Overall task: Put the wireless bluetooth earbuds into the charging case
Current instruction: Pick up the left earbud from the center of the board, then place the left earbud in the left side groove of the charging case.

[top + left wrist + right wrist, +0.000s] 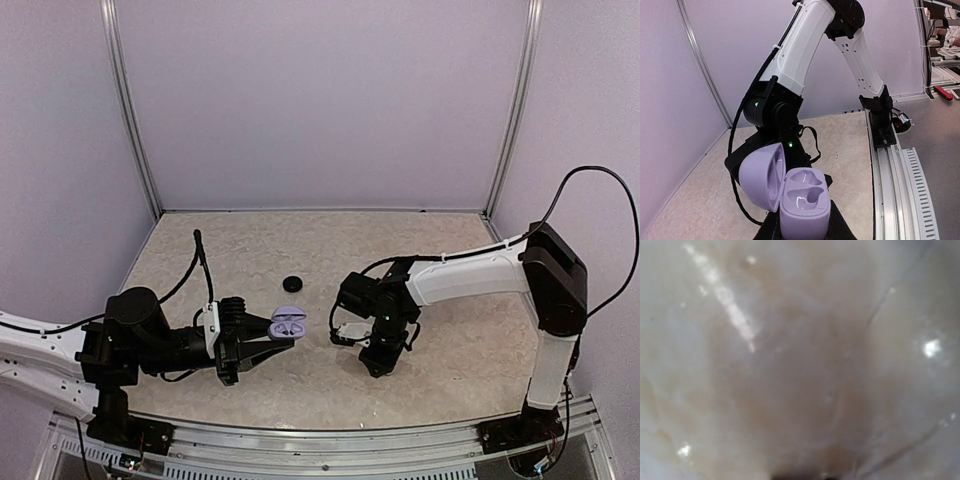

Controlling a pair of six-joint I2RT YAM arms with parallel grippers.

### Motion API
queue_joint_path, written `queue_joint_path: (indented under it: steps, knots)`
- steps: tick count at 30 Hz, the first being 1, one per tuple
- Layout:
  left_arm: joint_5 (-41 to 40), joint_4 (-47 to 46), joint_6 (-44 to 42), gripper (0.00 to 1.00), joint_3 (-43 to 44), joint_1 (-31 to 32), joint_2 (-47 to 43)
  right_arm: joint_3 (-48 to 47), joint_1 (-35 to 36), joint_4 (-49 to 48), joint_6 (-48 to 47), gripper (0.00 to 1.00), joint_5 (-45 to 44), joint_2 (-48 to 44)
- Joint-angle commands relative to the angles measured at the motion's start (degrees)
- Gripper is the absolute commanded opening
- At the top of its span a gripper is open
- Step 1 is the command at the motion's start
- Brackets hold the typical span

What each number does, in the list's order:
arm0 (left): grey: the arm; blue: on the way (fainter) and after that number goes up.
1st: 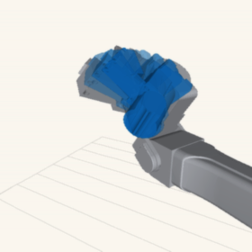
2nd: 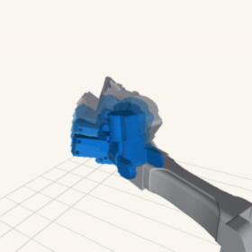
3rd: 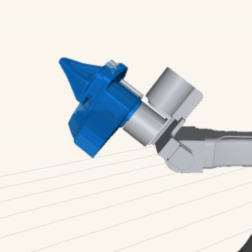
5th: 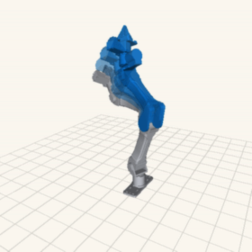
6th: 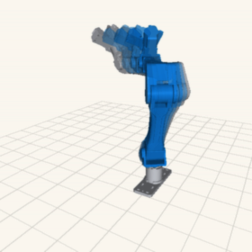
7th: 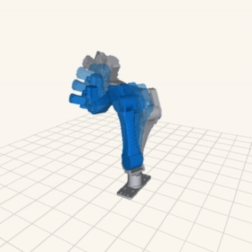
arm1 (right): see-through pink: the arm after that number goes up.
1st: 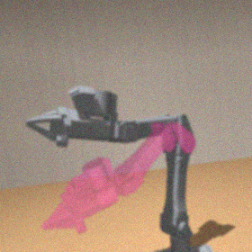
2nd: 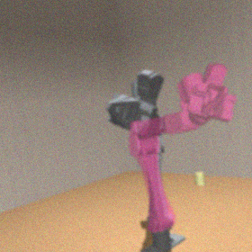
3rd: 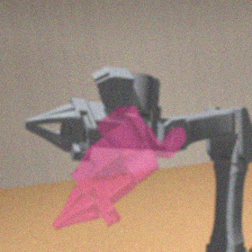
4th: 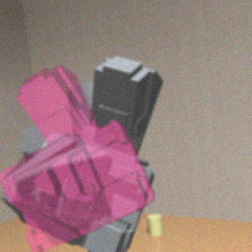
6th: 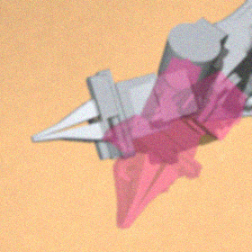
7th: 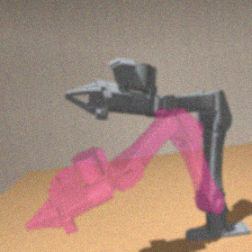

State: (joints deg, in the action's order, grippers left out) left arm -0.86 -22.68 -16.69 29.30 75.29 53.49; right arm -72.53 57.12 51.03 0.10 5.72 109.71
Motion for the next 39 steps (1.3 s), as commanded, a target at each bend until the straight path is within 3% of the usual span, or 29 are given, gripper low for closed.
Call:
queue_joint_path:
  steps: [1,8,19,24,39]
  knots:
    - [0.51,-2.20,0.60,0.09,0.32,-0.34,-0.32,1.00,1.39,2.35,1.66,0.22,-0.41,0.08]
    - [0.51,-2.02,0.52,0.09,0.28,-0.39,-0.80,-1.06,2.62,4.37,1.40,0.32,-1.59,1.85]
    - [0.51,-2.20,0.44,0.09,0.22,-0.38,-0.61,-2.74,3.16,7.12,0.96,0.29,-4.27,3.39]
    - [0.51,-2.28,0.50,0.09,0.17,-0.40,-0.33,-3.73,3.17,7.02,0.59,0.23,-4.44,3.05]
    - [0.36,-8.86,3.80,0.09,-2.21,-2.79,-0.09,-7.13,1.41,-4.46,2.04,0.18,-4.82,-13.28]
